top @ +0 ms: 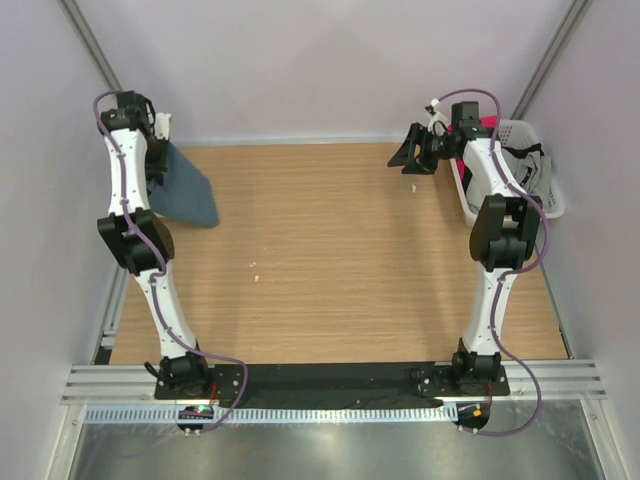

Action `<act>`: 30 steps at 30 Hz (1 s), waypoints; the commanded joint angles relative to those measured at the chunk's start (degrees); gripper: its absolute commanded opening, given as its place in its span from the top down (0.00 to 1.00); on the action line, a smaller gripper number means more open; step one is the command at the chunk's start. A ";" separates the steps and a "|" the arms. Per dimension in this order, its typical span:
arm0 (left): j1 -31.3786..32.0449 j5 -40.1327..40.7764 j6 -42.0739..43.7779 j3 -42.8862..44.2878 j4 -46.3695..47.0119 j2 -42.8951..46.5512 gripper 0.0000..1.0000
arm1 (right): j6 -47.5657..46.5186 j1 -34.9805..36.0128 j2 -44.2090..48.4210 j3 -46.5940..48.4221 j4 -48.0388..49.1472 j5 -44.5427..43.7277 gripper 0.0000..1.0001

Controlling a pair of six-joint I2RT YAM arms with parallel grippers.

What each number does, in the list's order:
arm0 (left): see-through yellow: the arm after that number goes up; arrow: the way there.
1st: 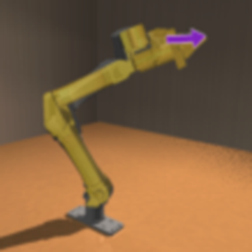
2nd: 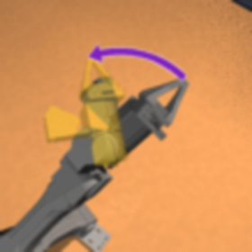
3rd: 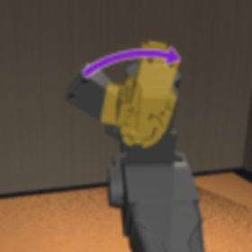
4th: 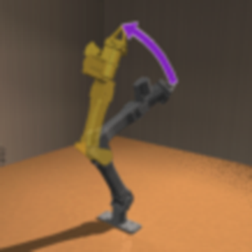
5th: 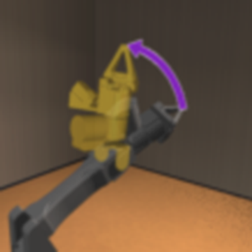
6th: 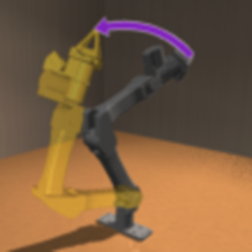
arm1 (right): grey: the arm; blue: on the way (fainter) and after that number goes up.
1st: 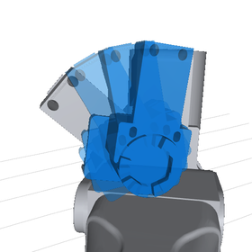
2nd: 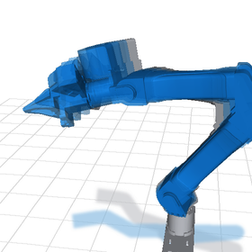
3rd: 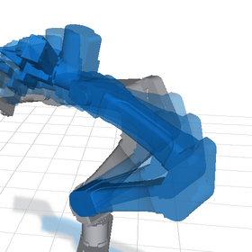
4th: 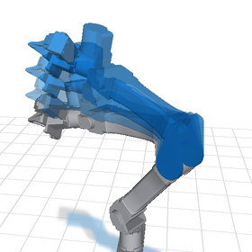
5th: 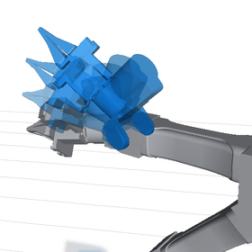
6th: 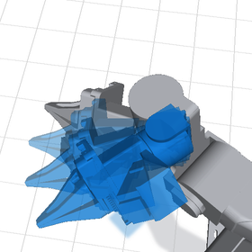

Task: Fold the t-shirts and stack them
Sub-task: Neatly place the folded tshirt to the corner

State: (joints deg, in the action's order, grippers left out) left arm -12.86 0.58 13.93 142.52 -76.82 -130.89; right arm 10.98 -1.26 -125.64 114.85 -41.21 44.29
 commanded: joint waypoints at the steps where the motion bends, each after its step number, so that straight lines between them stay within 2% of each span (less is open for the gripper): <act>1: -0.23 7.75 0.65 3.11 0.96 0.03 1.00 | 0.53 -0.33 2.42 0.29 1.75 1.41 0.32; 5: -0.32 12.07 1.45 4.35 4.39 -0.51 1.00 | 0.44 -0.41 2.77 -0.15 1.75 1.32 0.32; 11: -0.32 14.45 2.41 3.99 9.40 -1.47 1.00 | 0.27 -0.50 3.21 -1.38 1.92 1.06 0.32; 17: 1.17 13.13 2.06 4.27 9.23 -2.53 1.00 | 0.18 -0.50 3.56 -1.73 2.10 0.53 0.32; 21: 4.33 10.85 1.71 3.12 8.18 -2.26 1.00 | 0.00 -0.50 3.83 -2.08 2.19 0.27 0.32; 30: 7.85 9.88 -0.48 7.95 9.49 -1.39 1.00 | 0.00 -0.50 4.27 -2.35 2.19 0.00 0.32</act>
State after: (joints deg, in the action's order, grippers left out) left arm -5.21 11.03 14.90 146.91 -70.30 -134.28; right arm 11.09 -1.52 -125.60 112.49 -40.73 44.36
